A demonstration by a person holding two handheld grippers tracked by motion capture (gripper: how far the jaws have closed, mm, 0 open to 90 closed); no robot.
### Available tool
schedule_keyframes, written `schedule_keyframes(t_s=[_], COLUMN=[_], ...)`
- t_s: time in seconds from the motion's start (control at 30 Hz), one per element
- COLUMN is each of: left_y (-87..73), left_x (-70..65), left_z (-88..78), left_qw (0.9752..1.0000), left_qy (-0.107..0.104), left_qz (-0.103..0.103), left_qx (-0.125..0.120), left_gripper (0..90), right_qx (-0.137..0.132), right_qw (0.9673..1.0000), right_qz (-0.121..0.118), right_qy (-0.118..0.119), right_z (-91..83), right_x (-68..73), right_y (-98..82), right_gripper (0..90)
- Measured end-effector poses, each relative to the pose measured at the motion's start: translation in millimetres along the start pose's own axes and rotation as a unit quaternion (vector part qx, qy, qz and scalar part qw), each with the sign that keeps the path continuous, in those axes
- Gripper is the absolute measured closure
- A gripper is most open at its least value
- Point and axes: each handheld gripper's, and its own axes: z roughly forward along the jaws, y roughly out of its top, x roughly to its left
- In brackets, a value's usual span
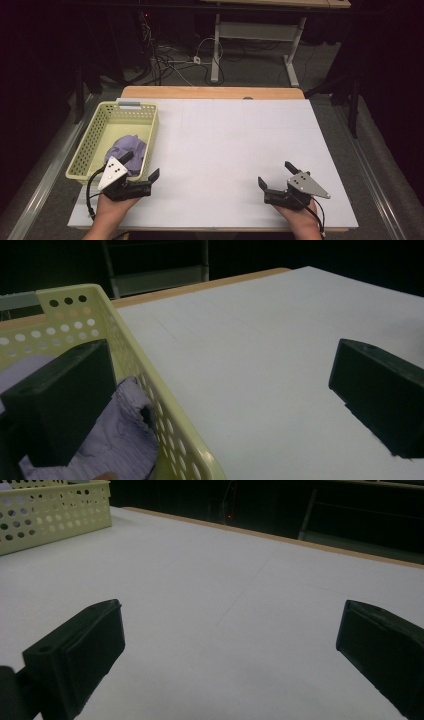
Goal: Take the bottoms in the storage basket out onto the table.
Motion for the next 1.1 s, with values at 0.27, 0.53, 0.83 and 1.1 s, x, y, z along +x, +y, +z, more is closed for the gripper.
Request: schedule_keyframes(t_s=[0.27, 0.53, 0.83, 1.1], left_y=[4.0, 6.1, 13.4, 19.2], left_x=[-8.1, -14.1, 1.5, 23.1], left_z=[-0.8, 0.9, -8.3, -21.5], left_qw=[0.9999, 0.9998, 0.9999, 0.9996], left_qy=[-0.005, -0.018, -0.007, 0.02], left_qz=[-0.001, 0.006, -0.012, -0.011], left_qx=[-0.009, -0.011, 0.001, 0.013], left_gripper=[0.0, 0.0, 0.0, 0.0], right_qx=[0.0, -0.002, -0.002, -0.001], right_qw=[0.9999, 0.9998, 0.9998, 0.9997], right_qz=[0.011, 0.018, 0.019, 0.021], right_qy=[-0.006, -0.004, -0.006, -0.008], right_z=[-0.3, -2.3, -4.1, -4.6], right_x=[-7.1, -7.6, -9.4, -11.1], right_y=[-1.1, -1.6, -1.6, -2.1], right_gripper=[0.0, 0.0, 0.0, 0.0])
